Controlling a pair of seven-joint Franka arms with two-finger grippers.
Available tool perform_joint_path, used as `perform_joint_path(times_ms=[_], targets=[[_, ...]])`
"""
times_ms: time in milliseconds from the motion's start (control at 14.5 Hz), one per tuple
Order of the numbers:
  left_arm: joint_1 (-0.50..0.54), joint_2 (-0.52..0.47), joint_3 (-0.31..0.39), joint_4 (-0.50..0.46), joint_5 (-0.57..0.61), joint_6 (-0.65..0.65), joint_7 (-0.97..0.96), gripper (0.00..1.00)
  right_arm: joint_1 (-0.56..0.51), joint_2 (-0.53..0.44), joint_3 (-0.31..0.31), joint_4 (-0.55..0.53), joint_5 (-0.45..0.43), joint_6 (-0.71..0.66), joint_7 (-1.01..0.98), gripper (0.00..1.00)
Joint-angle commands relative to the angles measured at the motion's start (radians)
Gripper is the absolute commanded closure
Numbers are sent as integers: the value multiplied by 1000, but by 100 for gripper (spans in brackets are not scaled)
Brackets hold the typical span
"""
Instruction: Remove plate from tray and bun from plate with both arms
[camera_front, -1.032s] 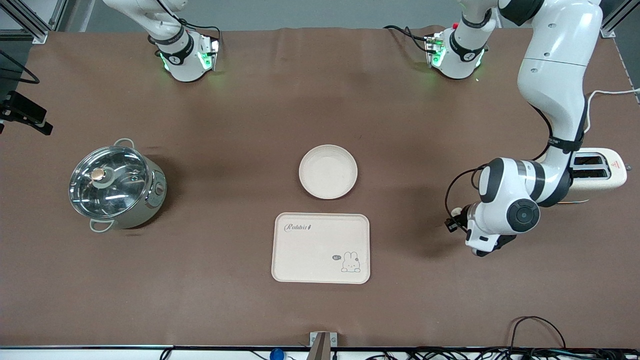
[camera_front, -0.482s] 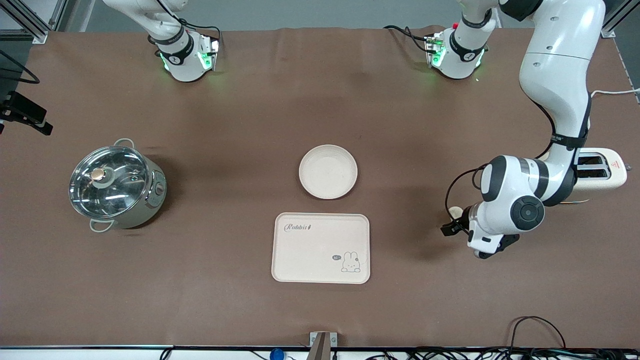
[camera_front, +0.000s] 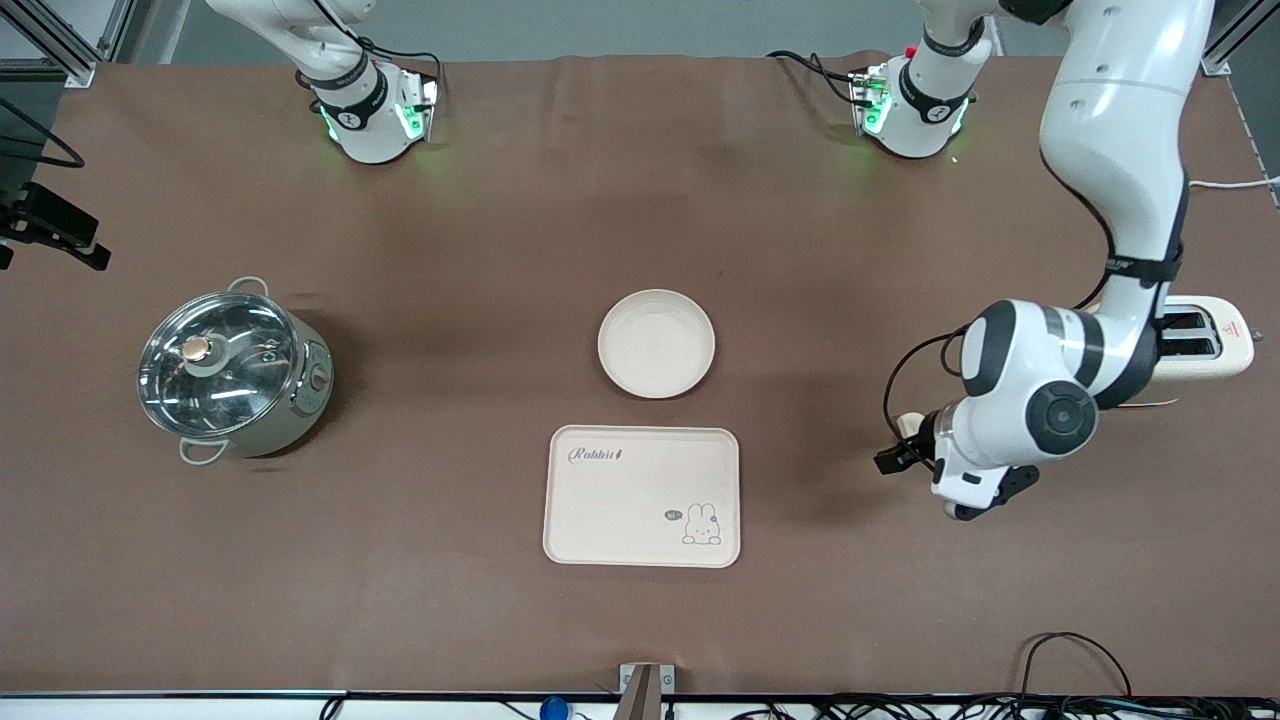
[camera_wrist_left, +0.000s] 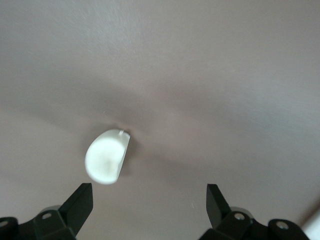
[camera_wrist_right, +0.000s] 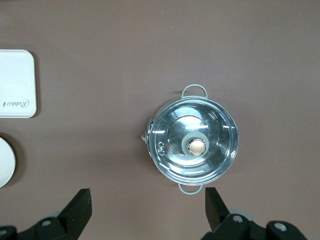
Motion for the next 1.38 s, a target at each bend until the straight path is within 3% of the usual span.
perform_joint_path(times_ms=[0, 413, 688, 963, 1307], targets=[[3, -172, -1, -9, 3, -114, 77, 0, 1, -9, 9, -8, -9, 0, -6, 0], [61, -454, 10, 26, 0, -291, 503, 0, 1, -9, 9, -6, -9, 8, -6, 0], [63, -569, 11, 55, 0, -485, 554, 0, 0, -9, 9, -6, -9, 9, -6, 0], [80, -632, 11, 19, -4, -537, 557, 0, 6, -9, 9, -5, -9, 11, -5, 0], [94, -640, 4, 17, 0, -569, 610, 0, 1, -9, 8, -5, -7, 11, -5, 0]])
